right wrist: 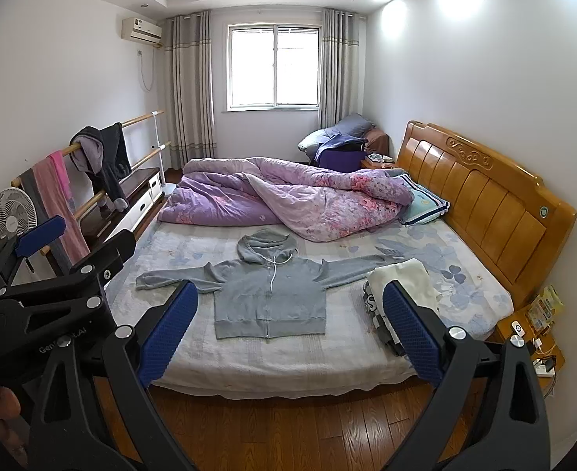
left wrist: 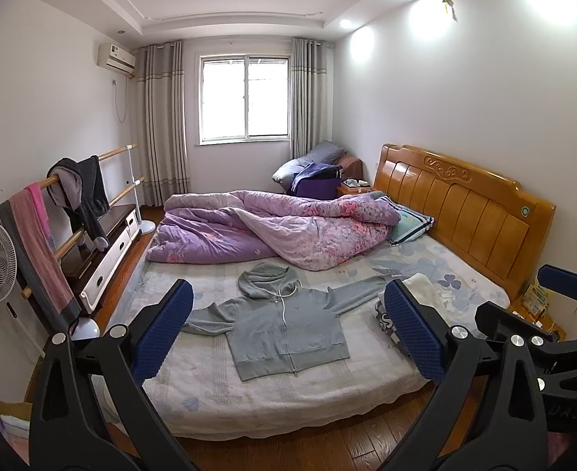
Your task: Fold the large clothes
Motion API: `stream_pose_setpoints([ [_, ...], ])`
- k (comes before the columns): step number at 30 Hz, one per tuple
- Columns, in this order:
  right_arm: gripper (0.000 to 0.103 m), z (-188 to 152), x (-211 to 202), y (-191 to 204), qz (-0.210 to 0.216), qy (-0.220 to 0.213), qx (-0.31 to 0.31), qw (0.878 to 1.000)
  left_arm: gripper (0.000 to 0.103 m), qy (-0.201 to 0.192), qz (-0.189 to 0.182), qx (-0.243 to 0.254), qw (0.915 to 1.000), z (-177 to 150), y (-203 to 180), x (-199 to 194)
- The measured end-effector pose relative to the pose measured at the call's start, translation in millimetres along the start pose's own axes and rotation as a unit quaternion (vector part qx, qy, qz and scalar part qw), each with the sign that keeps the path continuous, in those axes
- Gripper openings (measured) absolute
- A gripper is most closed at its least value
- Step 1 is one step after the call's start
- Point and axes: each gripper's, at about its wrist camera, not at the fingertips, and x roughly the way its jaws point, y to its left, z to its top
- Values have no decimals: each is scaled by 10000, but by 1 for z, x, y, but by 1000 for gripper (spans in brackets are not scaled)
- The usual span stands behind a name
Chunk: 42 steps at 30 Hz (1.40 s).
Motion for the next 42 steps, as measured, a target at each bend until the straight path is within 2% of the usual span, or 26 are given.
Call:
stream_pose_setpoints([
  [42,92,-3,1,1,-108,46,-35,9999,98,29,-45,34,10000,-10,-4,6],
])
